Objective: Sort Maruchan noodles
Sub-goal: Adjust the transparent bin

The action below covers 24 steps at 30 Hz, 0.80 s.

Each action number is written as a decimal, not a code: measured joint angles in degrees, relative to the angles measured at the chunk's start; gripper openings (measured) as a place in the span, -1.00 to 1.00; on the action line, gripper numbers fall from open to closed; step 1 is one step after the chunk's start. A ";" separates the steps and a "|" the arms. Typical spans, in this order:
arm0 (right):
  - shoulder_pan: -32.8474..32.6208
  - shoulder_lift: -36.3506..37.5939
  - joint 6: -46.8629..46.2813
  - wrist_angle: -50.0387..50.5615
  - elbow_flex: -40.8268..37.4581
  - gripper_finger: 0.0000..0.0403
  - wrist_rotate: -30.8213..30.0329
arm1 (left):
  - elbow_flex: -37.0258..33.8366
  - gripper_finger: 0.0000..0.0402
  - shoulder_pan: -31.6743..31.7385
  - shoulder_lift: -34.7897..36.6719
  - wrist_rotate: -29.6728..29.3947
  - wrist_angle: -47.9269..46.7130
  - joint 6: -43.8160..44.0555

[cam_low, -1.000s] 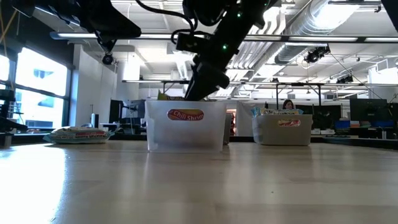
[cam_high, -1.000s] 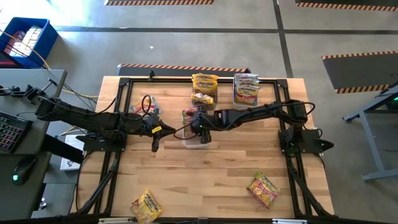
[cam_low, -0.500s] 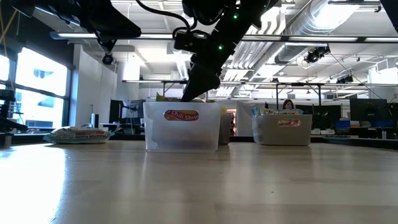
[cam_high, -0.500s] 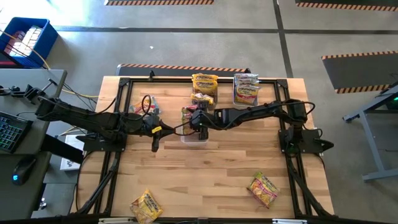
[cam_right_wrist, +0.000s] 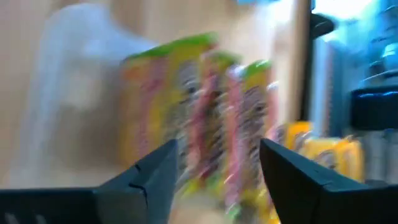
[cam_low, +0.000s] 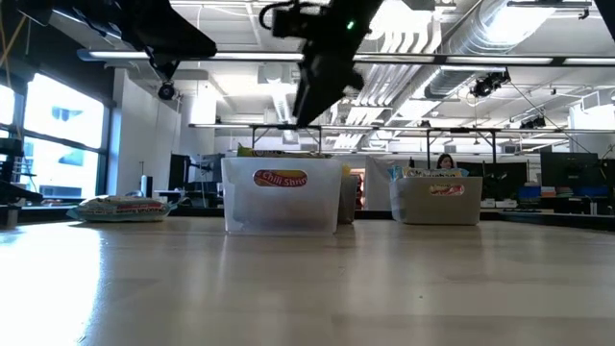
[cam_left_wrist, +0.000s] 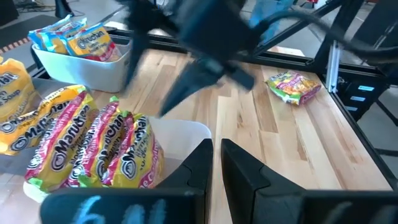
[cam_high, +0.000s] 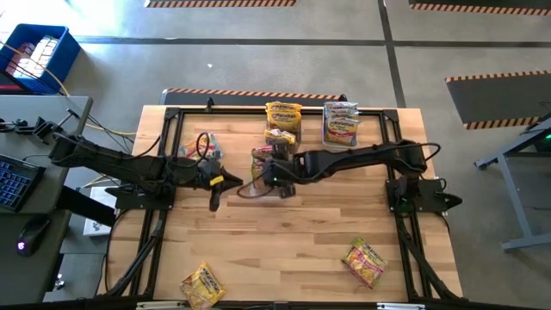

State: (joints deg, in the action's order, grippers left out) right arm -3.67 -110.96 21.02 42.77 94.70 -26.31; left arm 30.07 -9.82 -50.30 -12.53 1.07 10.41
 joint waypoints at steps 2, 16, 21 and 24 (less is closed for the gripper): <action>-0.81 0.04 -2.94 5.89 2.06 -0.15 4.41 | 0.02 -0.88 -0.37 0.00 0.00 -0.01 -0.04; -1.52 0.20 -7.52 -3.31 -8.95 -0.86 23.52 | 0.02 -0.88 -0.53 0.00 -2.11 0.02 -1.62; -1.55 0.17 -7.17 -4.79 -9.17 -0.98 28.33 | 0.02 -0.88 -0.53 0.00 -2.19 0.05 -1.62; -1.63 0.11 -7.04 -5.30 -9.23 -0.97 32.73 | 0.02 -0.88 -0.53 0.00 -2.19 0.05 -1.62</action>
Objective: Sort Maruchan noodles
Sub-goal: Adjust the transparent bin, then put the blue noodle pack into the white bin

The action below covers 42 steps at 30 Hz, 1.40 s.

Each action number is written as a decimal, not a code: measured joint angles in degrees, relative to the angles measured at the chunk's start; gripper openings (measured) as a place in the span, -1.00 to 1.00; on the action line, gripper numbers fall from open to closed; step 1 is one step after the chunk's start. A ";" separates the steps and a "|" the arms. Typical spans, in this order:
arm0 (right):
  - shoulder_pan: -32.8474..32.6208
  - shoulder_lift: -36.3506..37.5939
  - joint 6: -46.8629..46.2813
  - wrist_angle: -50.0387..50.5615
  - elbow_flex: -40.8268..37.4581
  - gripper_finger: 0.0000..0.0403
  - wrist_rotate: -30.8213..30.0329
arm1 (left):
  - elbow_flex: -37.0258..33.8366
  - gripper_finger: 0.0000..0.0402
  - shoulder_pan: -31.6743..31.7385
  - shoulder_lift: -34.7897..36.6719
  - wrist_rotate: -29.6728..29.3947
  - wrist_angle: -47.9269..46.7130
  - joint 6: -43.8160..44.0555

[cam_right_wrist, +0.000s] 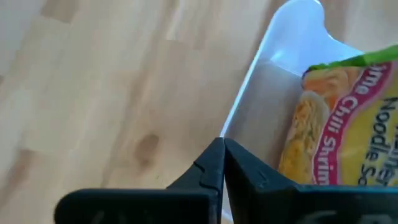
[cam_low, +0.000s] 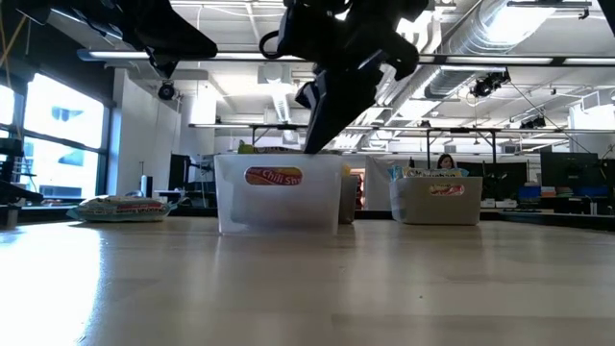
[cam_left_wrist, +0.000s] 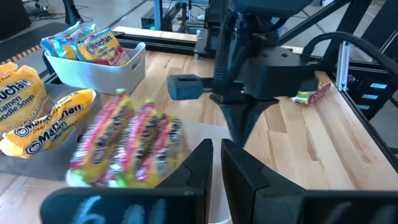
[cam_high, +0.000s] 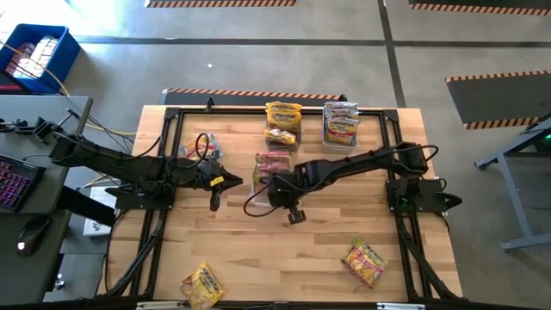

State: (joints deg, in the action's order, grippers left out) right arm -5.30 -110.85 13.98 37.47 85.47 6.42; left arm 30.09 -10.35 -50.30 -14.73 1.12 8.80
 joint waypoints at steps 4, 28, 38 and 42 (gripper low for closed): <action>-0.08 -0.04 -0.03 -0.80 -0.04 -0.99 -1.31 | 0.00 -0.88 0.00 0.00 -0.01 -0.01 0.00; -0.95 -0.98 -0.28 -1.80 -0.10 -1.00 -5.86 | 0.00 -0.88 0.02 -0.90 1.55 -1.01 1.62; -7.54 -0.31 0.02 0.14 -0.06 -1.00 -5.39 | 0.02 -0.87 0.31 -4.69 -3.65 -6.27 3.11; -8.16 1.55 0.63 1.53 -0.06 -1.00 -6.86 | 0.02 -0.83 0.50 -4.83 -6.94 -7.40 4.22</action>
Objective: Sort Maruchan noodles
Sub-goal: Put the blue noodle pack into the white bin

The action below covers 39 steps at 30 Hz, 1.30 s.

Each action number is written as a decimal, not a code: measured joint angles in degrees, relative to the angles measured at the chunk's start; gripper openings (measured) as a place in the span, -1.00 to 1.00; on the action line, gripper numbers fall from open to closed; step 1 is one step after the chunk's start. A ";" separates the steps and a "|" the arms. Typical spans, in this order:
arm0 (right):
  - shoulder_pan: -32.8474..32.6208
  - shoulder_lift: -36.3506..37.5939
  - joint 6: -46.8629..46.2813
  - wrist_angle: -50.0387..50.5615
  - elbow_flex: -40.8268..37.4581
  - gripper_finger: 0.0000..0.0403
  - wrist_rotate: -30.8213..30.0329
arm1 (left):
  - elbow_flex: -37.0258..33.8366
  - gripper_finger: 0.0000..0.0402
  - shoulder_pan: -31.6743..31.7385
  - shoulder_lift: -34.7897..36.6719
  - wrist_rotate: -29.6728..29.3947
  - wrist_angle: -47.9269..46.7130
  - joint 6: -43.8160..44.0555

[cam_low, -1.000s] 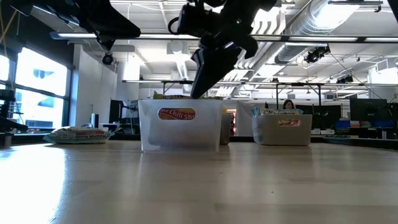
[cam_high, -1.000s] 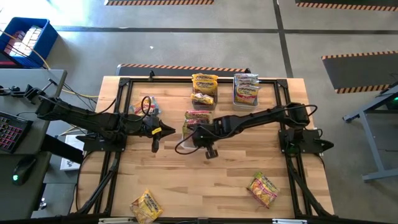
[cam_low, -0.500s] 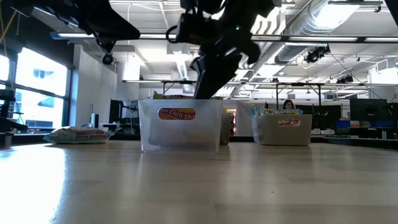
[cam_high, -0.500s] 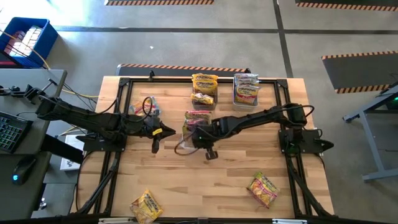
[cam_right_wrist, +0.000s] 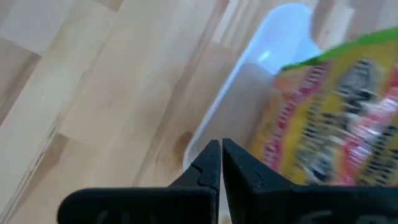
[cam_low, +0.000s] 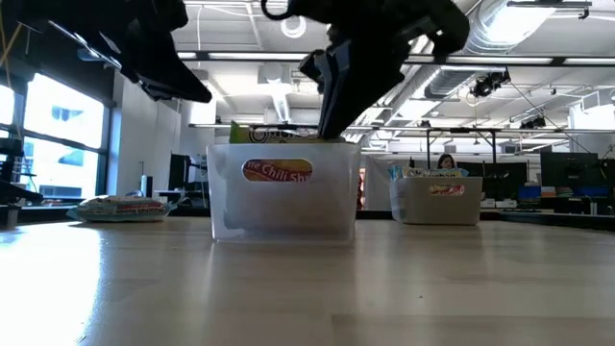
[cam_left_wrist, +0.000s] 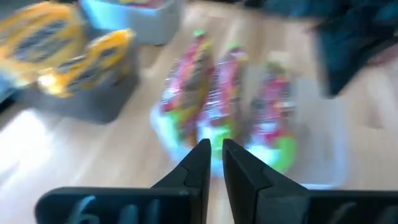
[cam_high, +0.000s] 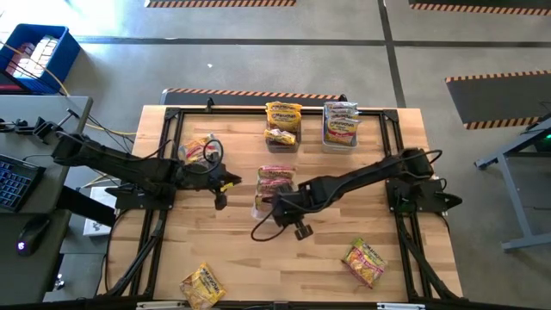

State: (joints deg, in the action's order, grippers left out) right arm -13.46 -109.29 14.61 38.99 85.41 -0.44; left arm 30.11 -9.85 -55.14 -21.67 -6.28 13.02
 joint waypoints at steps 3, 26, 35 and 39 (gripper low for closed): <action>-0.48 2.21 -0.26 1.61 0.00 -1.00 -1.59 | 0.00 -0.76 1.75 -0.02 -6.19 -4.97 0.39; -6.13 9.90 -5.70 7.53 0.02 -1.00 -11.75 | -0.02 -0.07 24.57 -23.61 -12.13 -17.59 -9.22; -6.18 9.90 -5.62 7.53 0.02 -1.00 -11.85 | 0.04 -0.24 27.52 -28.41 -13.66 -17.20 -15.58; -6.21 9.90 -5.62 7.65 0.02 -1.00 -11.87 | 0.25 -0.57 28.27 -29.38 -11.95 -16.85 -16.95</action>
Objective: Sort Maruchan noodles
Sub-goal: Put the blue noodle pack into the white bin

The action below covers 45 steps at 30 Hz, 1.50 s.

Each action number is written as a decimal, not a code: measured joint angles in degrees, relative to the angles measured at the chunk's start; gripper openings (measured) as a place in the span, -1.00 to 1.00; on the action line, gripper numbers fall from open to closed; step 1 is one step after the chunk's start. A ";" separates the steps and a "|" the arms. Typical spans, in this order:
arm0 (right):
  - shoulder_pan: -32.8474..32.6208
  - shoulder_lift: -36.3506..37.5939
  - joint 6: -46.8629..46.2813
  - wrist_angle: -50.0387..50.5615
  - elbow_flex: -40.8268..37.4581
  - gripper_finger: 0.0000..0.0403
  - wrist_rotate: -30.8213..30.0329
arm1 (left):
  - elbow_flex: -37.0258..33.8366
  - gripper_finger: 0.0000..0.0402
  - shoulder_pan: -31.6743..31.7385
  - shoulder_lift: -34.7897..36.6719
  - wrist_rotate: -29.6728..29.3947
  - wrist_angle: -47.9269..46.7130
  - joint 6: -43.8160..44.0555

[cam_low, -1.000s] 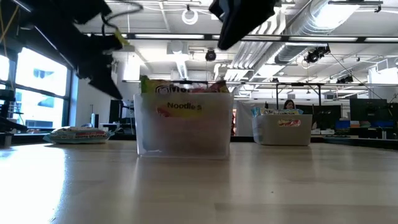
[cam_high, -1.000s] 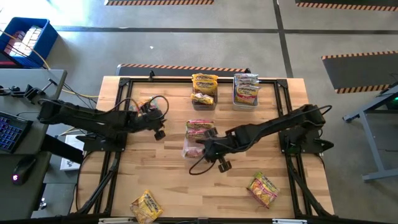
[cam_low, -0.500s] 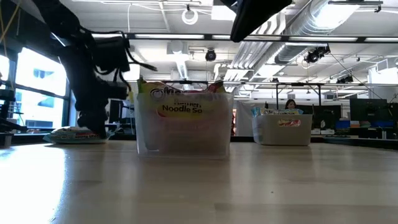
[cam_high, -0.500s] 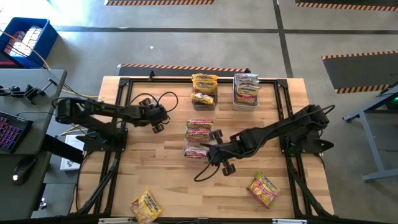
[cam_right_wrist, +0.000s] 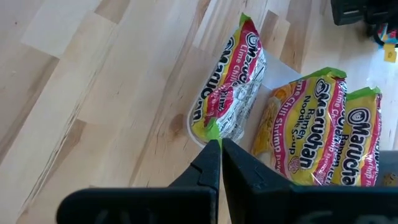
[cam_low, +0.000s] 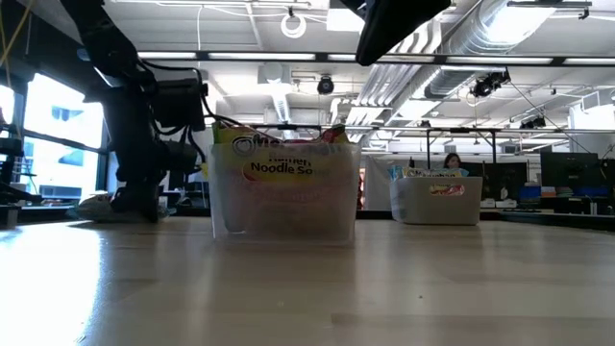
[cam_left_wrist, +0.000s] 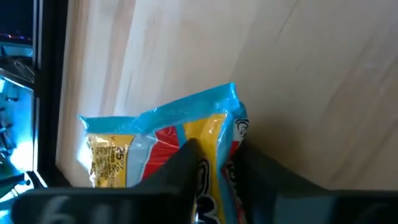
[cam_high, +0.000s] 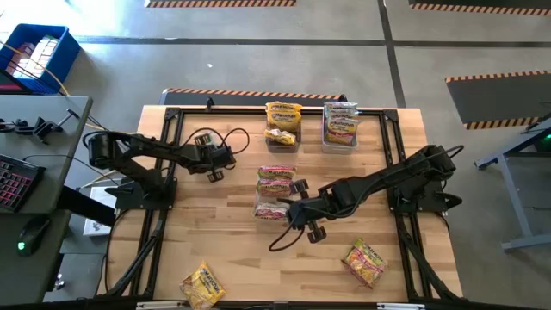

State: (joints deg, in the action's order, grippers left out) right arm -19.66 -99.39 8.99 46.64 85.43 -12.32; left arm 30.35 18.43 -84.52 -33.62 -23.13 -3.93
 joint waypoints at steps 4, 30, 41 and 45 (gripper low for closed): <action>-0.15 0.01 0.02 1.49 -0.02 -1.00 -2.18 | 1.37 -0.94 0.01 0.88 1.37 -2.35 0.42; 0.79 6.71 -0.95 -45.26 -27.06 -1.00 -19.48 | 6.26 -1.00 1.08 35.80 26.80 5.70 22.42; 4.77 7.48 3.17 -77.17 -33.66 -0.83 -23.17 | 0.34 -1.00 0.91 34.76 32.49 41.41 35.36; 5.81 7.34 1.50 -69.03 -26.96 -0.46 -26.55 | 0.32 -1.00 0.38 31.70 28.26 51.76 37.83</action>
State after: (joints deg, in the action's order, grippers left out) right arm -13.85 -92.06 10.50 -22.38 58.47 -38.86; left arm 30.68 18.81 -52.82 -5.36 28.63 33.90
